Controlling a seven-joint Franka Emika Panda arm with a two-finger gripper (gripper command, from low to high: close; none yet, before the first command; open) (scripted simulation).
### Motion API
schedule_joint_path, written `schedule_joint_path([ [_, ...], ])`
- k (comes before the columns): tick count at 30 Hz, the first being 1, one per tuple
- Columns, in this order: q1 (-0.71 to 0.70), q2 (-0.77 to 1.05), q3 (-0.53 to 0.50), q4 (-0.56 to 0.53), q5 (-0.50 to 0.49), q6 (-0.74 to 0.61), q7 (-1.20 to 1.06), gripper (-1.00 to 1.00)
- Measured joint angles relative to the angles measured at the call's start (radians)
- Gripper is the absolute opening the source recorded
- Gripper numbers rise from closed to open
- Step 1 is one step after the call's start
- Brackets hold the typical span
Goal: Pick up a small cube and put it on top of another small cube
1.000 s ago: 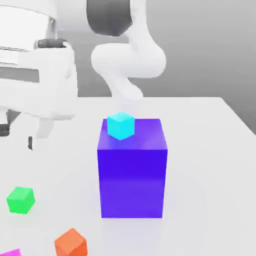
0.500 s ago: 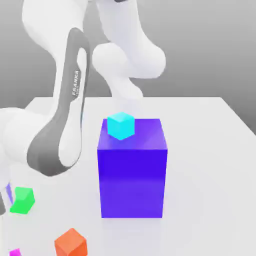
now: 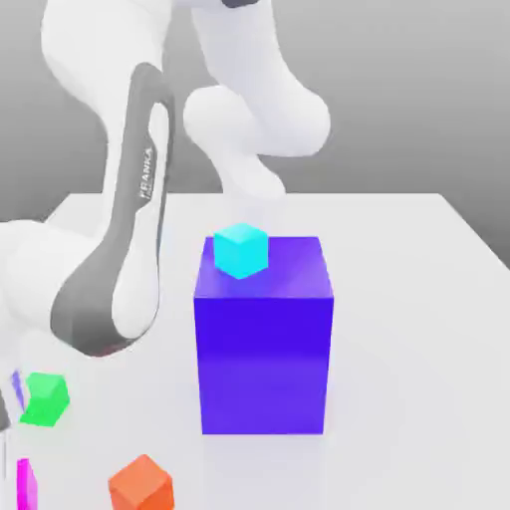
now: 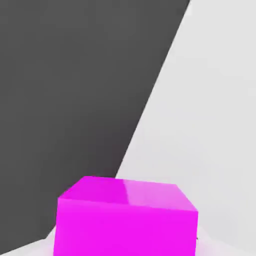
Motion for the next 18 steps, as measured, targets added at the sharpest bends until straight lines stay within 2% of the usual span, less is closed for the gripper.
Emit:
schedule_joint_path([
  [10, -0.03, -0.311, -0.176, -0.361, -0.035, 0.051, 0.385, -1.0],
  [15, -0.068, -0.216, -0.147, -0.4, 0.062, 0.179, 0.364, -1.0],
  [16, -0.081, -0.183, -0.129, -0.398, 0.089, 0.209, 0.345, 1.0],
  [18, -0.081, -0.183, -0.129, -0.398, 0.089, 0.209, 0.345, 1.0],
])
